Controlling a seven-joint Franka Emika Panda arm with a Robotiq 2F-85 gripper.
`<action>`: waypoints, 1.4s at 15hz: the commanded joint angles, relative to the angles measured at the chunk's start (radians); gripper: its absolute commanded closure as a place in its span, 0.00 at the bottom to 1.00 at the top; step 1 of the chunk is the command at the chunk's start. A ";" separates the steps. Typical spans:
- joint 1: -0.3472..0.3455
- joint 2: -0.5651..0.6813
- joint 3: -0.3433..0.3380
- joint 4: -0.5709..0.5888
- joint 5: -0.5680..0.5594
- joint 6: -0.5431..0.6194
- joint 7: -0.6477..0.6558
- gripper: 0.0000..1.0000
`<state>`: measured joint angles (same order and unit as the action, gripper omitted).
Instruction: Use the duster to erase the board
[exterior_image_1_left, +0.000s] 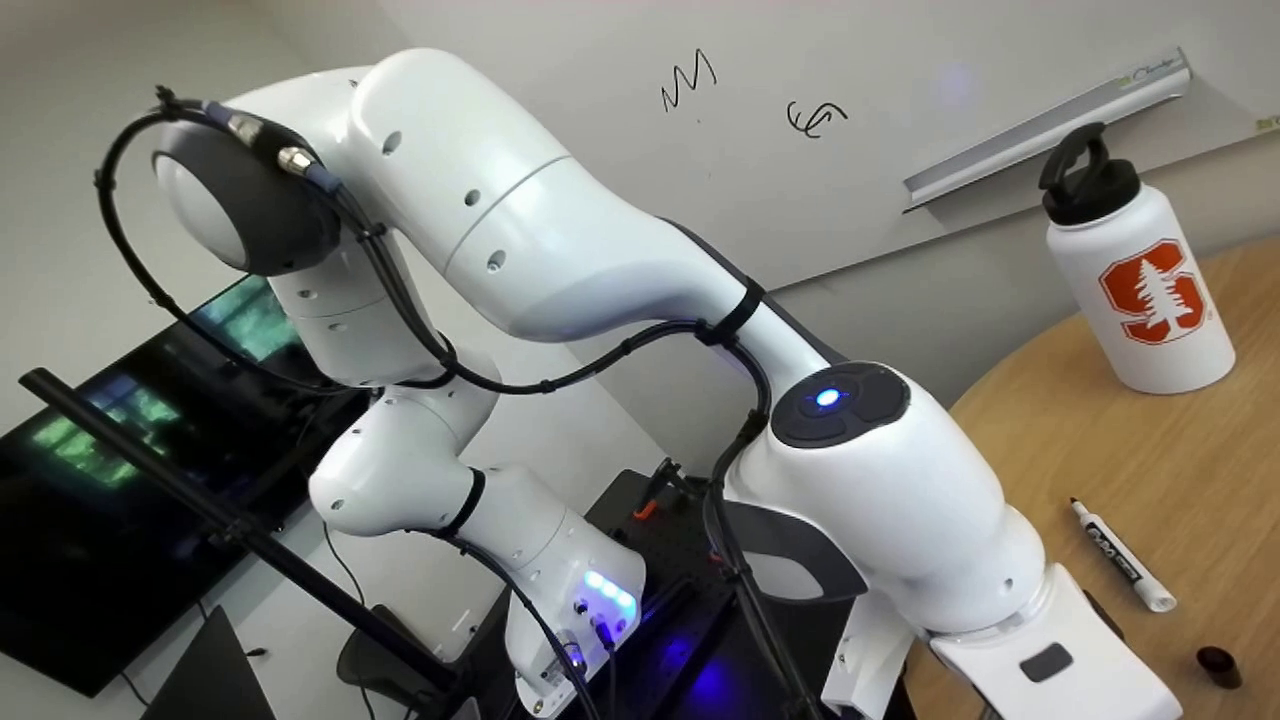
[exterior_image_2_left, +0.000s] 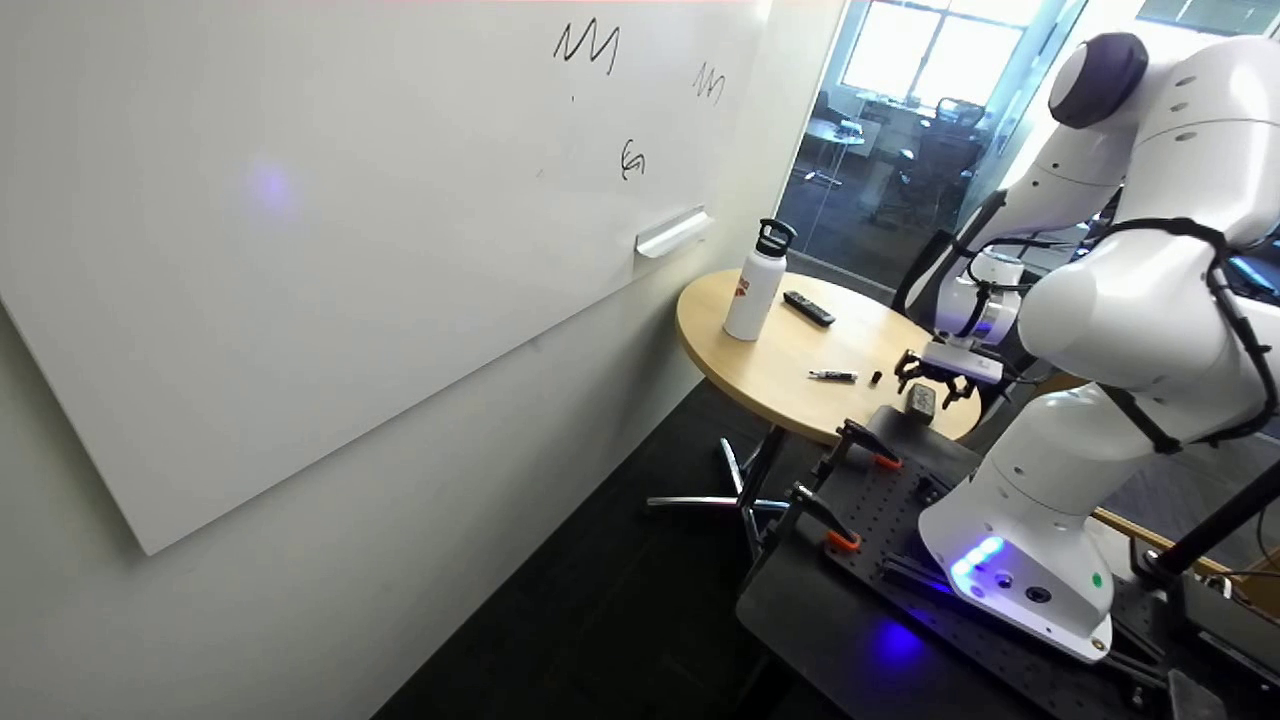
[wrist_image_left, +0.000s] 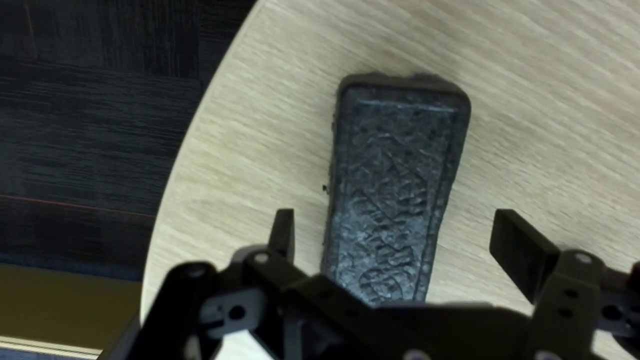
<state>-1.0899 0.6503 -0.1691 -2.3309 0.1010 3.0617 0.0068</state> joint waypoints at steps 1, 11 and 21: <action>0.017 0.021 -0.010 0.019 0.011 0.008 -0.004 0.25; 0.054 -0.047 -0.029 -0.040 0.004 0.029 -0.008 0.72; 0.228 -0.508 -0.065 -0.374 -0.107 0.222 -0.091 0.72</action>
<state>-0.8687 0.3347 -0.2647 -2.5520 0.0358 3.2250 -0.0314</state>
